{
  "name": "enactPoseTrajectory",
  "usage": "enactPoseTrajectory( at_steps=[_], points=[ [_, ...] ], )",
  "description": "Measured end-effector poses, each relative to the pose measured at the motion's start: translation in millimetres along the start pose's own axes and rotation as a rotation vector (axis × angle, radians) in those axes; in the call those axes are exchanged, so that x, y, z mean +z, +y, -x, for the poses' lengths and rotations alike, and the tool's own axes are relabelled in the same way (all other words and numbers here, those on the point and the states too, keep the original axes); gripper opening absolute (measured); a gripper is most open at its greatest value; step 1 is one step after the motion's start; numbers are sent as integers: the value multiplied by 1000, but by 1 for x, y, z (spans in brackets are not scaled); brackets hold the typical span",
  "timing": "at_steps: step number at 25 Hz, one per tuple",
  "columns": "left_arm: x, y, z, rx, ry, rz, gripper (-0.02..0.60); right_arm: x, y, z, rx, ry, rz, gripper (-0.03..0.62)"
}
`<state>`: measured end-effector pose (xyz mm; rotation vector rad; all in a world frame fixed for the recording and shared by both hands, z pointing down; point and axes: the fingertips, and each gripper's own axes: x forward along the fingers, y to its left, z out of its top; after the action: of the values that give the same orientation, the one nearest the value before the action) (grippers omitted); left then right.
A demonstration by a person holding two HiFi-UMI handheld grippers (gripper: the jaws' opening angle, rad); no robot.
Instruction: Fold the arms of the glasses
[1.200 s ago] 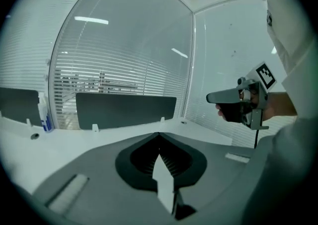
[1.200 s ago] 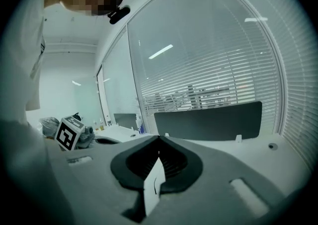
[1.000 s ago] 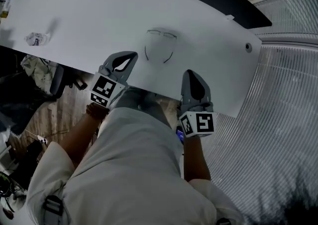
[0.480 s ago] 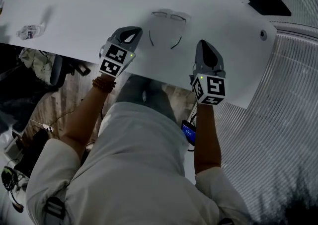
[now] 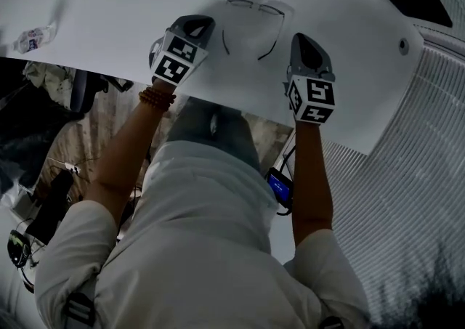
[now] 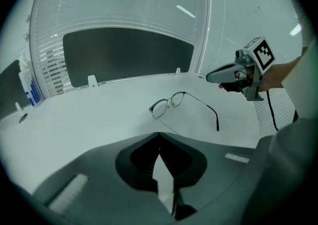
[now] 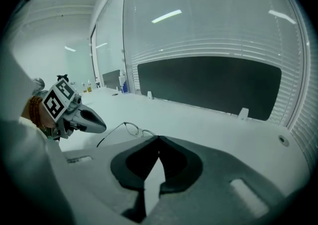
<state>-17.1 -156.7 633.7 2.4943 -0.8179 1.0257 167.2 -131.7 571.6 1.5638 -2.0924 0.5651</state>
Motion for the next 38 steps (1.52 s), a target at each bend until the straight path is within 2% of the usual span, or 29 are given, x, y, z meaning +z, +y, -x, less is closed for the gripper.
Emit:
enactPoseTrajectory(
  at_steps=[4, 8, 9, 11, 16, 20, 24, 29, 34, 36, 38],
  points=[
    [-1, -5, -12, -16, 17, 10, 3, -7, -9, -24, 18, 21, -17, 2],
    [-1, -8, -19, -20, 28, 20, 3, -14, -7, -49, 80, 56, -82, 6],
    [-1, -9, -21, -19, 32, 21, 3, -17, -5, -55, 99, 69, -97, 61],
    [-3, -9, -23, -18, 39, 26, 3, -23, -3, -65, 117, 99, -108, 72],
    [-8, -12, -28, -34, 41, 33, 3, -29, 3, -77, 112, 156, -67, 72],
    [-7, -18, -30, -45, 42, 37, 3, -29, 7, -76, 108, 163, -42, 29],
    [-5, -19, -33, -31, 56, 54, 3, -27, 8, -74, 97, 160, -31, 5],
    [-8, -18, -33, -11, 88, 102, 3, -30, 5, -72, 70, 166, -39, 5],
    [-21, -38, -12, -63, 97, 130, 5, -29, 2, -70, 38, 158, -55, 2],
    [-25, -52, -6, -106, 81, 161, 78, -29, 3, -70, 34, 155, -53, 2],
    [-23, -65, -3, -151, 55, 246, 117, -30, 3, -70, 28, 152, -51, 2]
  ],
)
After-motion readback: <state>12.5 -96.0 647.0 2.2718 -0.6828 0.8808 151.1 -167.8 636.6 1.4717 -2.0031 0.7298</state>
